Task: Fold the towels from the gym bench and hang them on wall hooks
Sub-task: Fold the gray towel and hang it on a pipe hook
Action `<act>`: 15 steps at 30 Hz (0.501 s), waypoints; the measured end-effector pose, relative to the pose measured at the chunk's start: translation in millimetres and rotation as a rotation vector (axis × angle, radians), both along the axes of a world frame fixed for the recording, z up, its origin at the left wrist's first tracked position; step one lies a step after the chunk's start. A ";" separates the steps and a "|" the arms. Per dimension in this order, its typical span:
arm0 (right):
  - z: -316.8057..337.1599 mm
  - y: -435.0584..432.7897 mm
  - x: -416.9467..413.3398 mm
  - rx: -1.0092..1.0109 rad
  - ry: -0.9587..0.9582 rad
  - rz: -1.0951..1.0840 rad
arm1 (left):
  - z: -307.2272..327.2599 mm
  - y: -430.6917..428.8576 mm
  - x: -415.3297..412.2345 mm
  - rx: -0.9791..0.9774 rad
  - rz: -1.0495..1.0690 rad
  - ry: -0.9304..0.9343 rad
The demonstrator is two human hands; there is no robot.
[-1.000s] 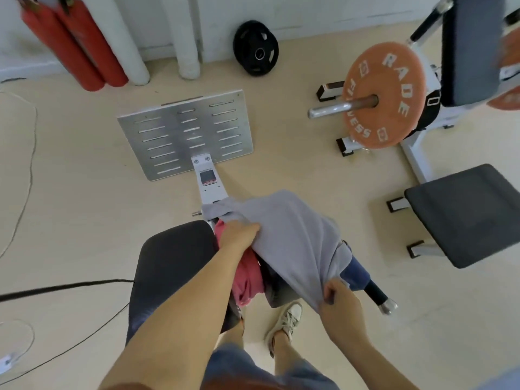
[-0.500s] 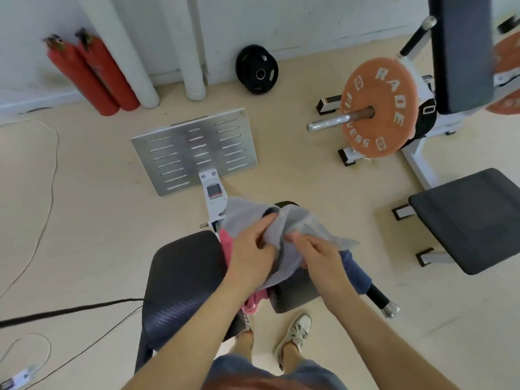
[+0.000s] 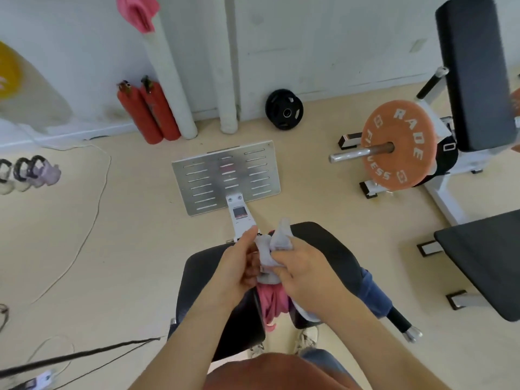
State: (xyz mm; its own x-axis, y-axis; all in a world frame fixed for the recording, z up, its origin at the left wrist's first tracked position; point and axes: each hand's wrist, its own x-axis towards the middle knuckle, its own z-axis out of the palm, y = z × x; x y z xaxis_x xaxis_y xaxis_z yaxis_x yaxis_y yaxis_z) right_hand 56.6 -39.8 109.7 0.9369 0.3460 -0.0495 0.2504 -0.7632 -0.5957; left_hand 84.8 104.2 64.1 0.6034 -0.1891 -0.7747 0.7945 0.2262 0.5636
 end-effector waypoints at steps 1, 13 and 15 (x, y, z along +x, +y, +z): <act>4.0 0.8 -1.3 -0.001 0.008 0.026 | -1.8 1.4 1.8 0.002 0.023 0.021; 14.5 -19.8 4.3 0.010 -0.250 -0.065 | 36.9 0.3 46.1 -0.128 0.568 -0.210; 11.0 -23.2 6.8 0.028 -0.277 -0.114 | 48.8 8.3 55.2 -0.183 0.617 -0.276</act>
